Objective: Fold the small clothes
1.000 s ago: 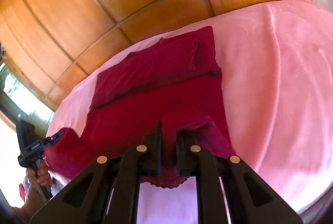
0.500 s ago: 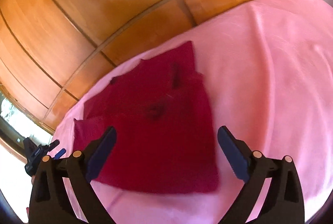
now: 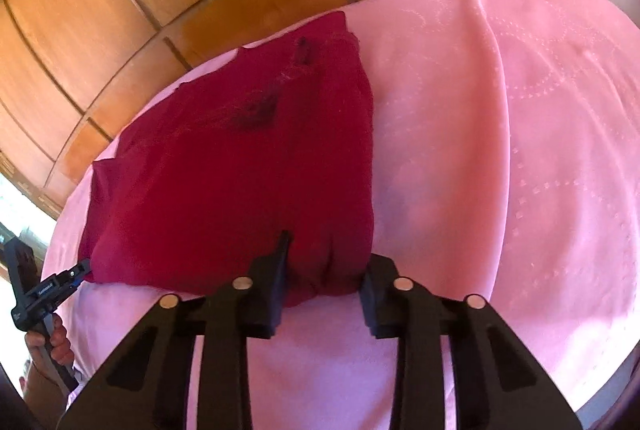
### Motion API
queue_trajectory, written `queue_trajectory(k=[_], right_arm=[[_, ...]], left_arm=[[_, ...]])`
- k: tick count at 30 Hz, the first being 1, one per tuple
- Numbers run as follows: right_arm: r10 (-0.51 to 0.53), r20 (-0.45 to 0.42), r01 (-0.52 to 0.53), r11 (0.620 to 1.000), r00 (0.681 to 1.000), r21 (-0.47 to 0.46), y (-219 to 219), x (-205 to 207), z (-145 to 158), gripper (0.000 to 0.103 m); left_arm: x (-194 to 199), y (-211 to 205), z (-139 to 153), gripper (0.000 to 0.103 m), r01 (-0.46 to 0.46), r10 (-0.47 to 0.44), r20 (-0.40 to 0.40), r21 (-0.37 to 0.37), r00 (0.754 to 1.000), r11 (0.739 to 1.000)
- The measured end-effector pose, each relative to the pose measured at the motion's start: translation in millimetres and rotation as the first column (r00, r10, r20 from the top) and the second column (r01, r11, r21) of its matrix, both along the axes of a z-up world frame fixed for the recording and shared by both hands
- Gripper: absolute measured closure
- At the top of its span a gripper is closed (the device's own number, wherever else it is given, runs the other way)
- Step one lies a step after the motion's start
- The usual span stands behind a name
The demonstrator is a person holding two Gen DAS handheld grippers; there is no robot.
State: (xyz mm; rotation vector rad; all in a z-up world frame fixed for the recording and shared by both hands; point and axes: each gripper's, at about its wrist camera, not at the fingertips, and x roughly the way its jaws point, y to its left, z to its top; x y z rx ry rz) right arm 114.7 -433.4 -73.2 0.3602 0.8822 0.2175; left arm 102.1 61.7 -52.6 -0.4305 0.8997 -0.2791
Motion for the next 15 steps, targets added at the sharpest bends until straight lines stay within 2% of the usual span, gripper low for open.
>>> queue_trajectory(k=[6,11,15], right_arm=[[0.070,-0.006,-0.070,0.997,0.998,0.018,-2,-39,15,0.078],[0.117,-0.085,-0.117,0.993,0.990,-0.004,-3,-82,2,0.078],[0.115,-0.121,-0.114,0.993,0.986,0.016,-5,-93,-7,0.076]], left_arm=[[-44,10,2,0.088,0.020,-0.021,-0.005,-0.041,1.000,0.999],[-98,9,-8,0.088,0.030,-0.033,-0.055,-0.060,0.998,0.998],[-117,9,-9,0.086,0.034,-0.036,-0.072,-0.018,0.997,0.999]])
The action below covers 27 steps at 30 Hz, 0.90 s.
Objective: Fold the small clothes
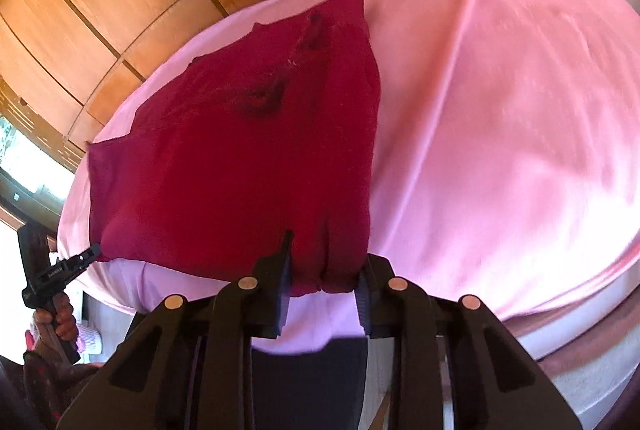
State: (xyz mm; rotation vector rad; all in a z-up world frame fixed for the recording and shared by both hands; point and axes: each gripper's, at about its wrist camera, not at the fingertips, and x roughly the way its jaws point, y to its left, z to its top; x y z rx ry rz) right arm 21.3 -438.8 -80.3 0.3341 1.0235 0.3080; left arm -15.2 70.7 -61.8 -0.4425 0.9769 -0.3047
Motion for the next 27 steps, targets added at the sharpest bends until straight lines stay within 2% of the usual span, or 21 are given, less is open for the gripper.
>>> queue_trajectory(k=[1,3,5,6,9,12,15,20,21,22,23,24,25,27], right_arm=[[-0.004,-0.004,0.004,1.000,1.000,0.004,0,2,0,0.074],[-0.017,-0.005,0.017,1.000,1.000,0.004,-1,8,3,0.060],[-0.039,0.015,0.039,0.999,0.999,-0.003,-2,14,8,0.049],[-0.053,0.024,0.053,0.999,0.998,-0.003,-2,16,12,0.042],[-0.080,0.045,0.081,0.997,0.996,-0.017,-3,21,16,0.036],[-0.099,0.067,0.102,0.994,0.993,-0.044,-1,30,19,0.025],[-0.111,0.093,0.116,0.992,0.989,-0.054,0,43,23,0.024],[-0.102,0.151,0.116,0.989,0.983,-0.090,5,74,32,0.025],[-0.092,0.156,0.109,0.989,0.983,-0.098,6,81,32,0.030],[-0.080,0.157,0.097,0.990,0.984,-0.103,4,85,32,0.034],[-0.061,0.151,0.080,0.989,0.987,-0.122,7,93,30,0.042],[-0.049,0.142,0.069,0.987,0.989,-0.142,9,98,27,0.049],[-0.034,0.130,0.056,0.985,0.991,-0.162,13,105,24,0.054],[-0.019,0.122,0.042,0.982,0.992,-0.184,15,108,20,0.075]], left_arm=[[1,-1,2,0.085,-0.007,0.007,0.002,0.025,1.000,1.000],[9,1,10,0.073,-0.005,0.004,0.017,0.053,1.000,0.999],[19,3,19,0.053,-0.030,0.025,0.058,0.094,0.998,0.995],[23,5,22,0.052,-0.042,0.034,0.075,0.113,0.997,0.993],[45,3,29,0.052,-0.062,0.046,0.101,0.161,0.994,0.985],[69,-6,33,0.052,-0.037,0.012,0.122,0.207,0.992,0.978],[99,-17,31,0.052,-0.002,-0.026,0.121,0.233,0.992,0.973],[133,-15,20,0.052,0.038,-0.051,0.066,0.189,0.996,0.981],[136,-15,20,0.052,0.042,-0.055,0.064,0.185,0.996,0.982],[138,-14,21,0.060,0.039,-0.053,0.071,0.179,0.996,0.983],[137,-14,22,0.072,0.039,-0.054,0.080,0.173,0.995,0.984],[136,-14,24,0.076,0.038,-0.054,0.089,0.174,0.995,0.984],[135,-14,26,0.090,0.038,-0.057,0.104,0.173,0.993,0.984],[127,-13,31,0.095,0.036,-0.061,0.144,0.168,0.988,0.985]])
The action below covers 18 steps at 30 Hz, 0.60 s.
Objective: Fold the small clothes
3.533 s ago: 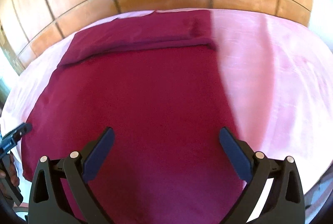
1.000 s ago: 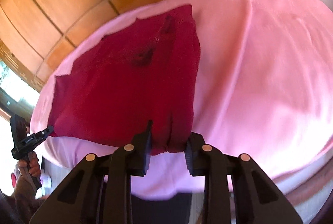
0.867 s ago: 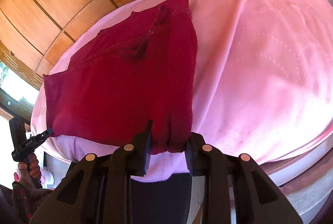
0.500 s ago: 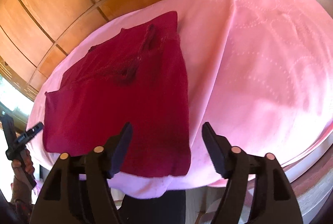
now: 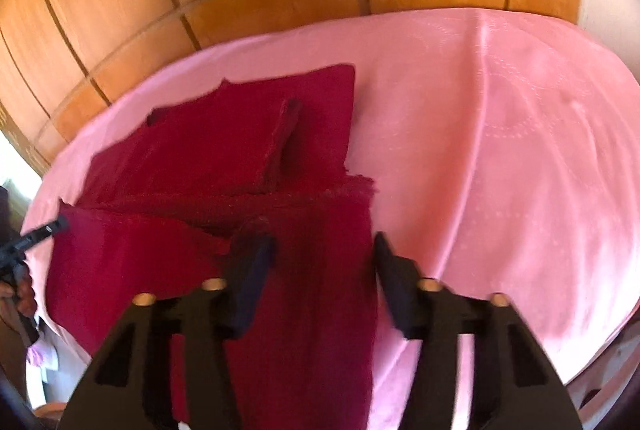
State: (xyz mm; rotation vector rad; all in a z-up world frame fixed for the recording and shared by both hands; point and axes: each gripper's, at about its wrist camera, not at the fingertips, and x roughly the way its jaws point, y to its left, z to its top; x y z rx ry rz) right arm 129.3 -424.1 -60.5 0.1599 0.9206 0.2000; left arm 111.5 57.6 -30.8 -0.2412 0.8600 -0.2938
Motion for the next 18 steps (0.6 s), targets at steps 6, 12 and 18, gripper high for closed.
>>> queue_trajectory(k=[6,12,18], right_arm=[[0.019,0.069,-0.020,1.000,0.997,0.012,-5,-25,29,0.094],[0.030,0.181,-0.040,0.998,0.983,0.053,-5,-14,72,0.094],[0.007,0.219,-0.025,0.996,0.976,0.081,6,57,78,0.094]], left_arm=[[-30,5,21,0.096,-0.010,0.013,0.087,-0.036,0.996,0.999],[-34,13,53,0.096,-0.018,0.026,0.182,-0.043,0.983,0.999],[18,25,57,0.096,-0.081,0.084,0.189,-0.024,0.978,0.996]])
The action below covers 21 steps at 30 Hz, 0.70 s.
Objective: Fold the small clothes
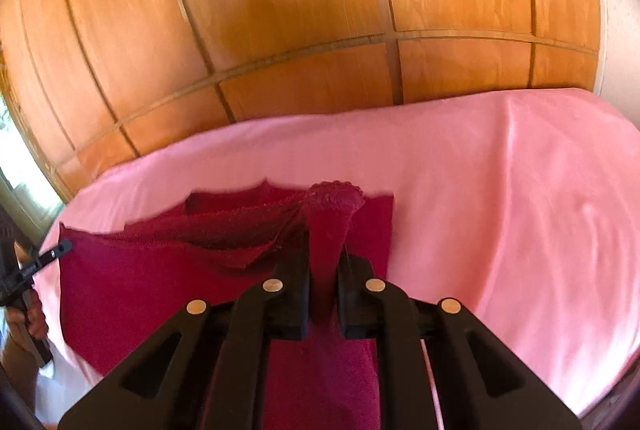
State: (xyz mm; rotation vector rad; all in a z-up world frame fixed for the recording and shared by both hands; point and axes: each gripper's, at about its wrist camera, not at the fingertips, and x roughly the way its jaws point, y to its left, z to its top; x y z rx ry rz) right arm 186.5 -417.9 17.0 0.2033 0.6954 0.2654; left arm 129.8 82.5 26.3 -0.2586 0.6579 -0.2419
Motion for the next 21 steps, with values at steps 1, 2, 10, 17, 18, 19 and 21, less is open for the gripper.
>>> queue_trajectory(k=[1,2,10,17,18,19,21], right_arm=[[-0.010,0.000,0.010,1.000,1.000,0.006,2,12,-1,0.094],[-0.020,-0.006,0.020,1.000,1.000,0.012,4,27,-4,0.094],[-0.096,-0.084,0.090,0.993,0.992,-0.072,24,114,-47,0.094],[-0.142,-0.206,0.128,0.989,0.968,-0.080,14,137,-93,0.067],[-0.131,-0.195,0.123,0.991,0.972,-0.057,10,133,-89,0.065],[-0.124,-0.172,0.117,0.992,0.977,-0.049,6,125,-81,0.055],[-0.101,-0.151,0.099,0.995,0.983,-0.026,-1,108,-71,0.043]], left_arm=[[13,1,-2,0.096,-0.011,0.011,-0.007,-0.001,1.000,1.000],[25,2,-3,0.096,-0.023,0.023,-0.014,0.003,1.000,1.000],[116,2,-35,0.096,-0.077,0.083,-0.118,0.059,0.990,0.995],[151,1,-80,0.083,-0.082,0.108,-0.252,0.113,0.962,0.990],[147,5,-78,0.080,-0.087,0.109,-0.252,0.099,0.962,0.991],[143,9,-76,0.070,-0.097,0.117,-0.255,0.088,0.960,0.991],[125,20,-71,0.064,-0.119,0.124,-0.255,0.034,0.959,0.992]])
